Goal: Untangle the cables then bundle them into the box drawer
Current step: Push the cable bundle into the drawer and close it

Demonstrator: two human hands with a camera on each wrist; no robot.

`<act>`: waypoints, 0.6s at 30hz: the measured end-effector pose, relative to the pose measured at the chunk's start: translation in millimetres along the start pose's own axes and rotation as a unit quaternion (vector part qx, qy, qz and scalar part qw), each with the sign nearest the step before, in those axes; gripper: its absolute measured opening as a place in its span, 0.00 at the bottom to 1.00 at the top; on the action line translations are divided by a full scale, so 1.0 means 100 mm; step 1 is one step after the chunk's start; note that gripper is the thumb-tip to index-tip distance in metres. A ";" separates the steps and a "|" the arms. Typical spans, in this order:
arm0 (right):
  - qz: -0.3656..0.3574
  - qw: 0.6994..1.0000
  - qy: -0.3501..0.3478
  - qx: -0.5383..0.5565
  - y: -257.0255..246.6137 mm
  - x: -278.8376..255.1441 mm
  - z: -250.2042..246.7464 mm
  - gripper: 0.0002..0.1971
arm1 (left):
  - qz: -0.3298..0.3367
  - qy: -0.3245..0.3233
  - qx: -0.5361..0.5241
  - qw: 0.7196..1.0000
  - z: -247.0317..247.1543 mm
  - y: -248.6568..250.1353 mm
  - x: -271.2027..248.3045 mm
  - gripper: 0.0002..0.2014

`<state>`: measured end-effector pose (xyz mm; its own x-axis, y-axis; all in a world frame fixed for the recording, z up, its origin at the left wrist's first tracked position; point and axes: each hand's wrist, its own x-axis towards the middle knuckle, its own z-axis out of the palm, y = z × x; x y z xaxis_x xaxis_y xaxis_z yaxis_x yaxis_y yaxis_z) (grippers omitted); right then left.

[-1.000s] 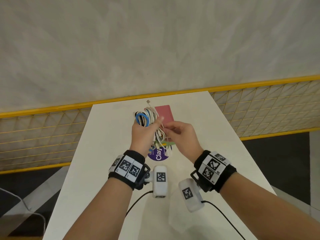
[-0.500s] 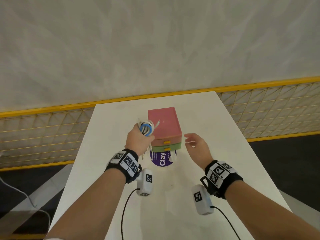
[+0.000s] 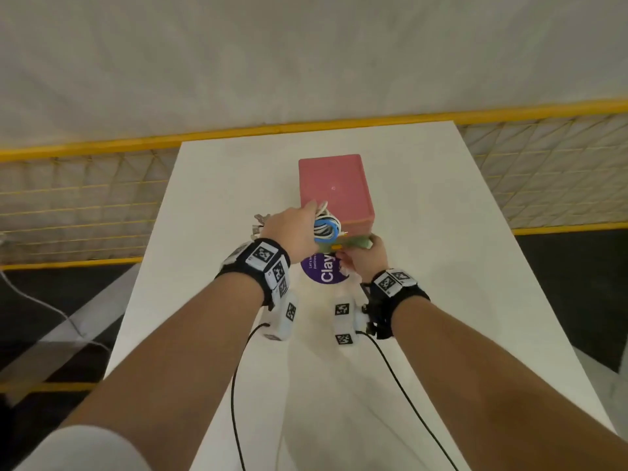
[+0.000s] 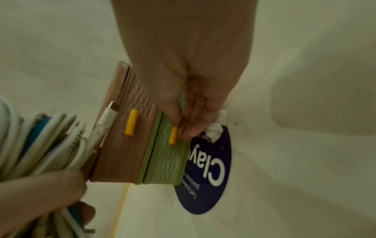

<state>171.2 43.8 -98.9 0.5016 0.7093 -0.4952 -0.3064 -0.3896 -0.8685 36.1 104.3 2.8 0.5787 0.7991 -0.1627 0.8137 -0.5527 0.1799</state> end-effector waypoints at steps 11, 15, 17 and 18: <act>-0.096 0.946 0.183 -0.251 0.15 -0.63 -0.15 0.32 | -0.010 -0.007 -0.001 1.000 0.04 0.02 -0.06 0.35; -0.182 0.930 0.118 -0.296 -0.04 -0.41 -0.12 0.35 | -0.022 -0.014 -0.018 0.999 0.05 0.03 -0.07 0.36; -0.157 0.942 0.059 -0.290 -0.11 -0.39 -0.16 0.39 | -0.024 -0.015 -0.027 0.999 0.04 0.03 -0.06 0.37; -0.150 0.942 0.040 -0.299 -0.11 -0.42 -0.19 0.41 | -0.025 -0.016 -0.029 0.999 0.04 0.03 -0.07 0.38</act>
<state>169.1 6.9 -69.5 0.5598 0.8030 -0.2048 0.3565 -0.4564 -0.8152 35.2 96.2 0.5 0.5393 0.8173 -0.2030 0.8380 -0.4968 0.2259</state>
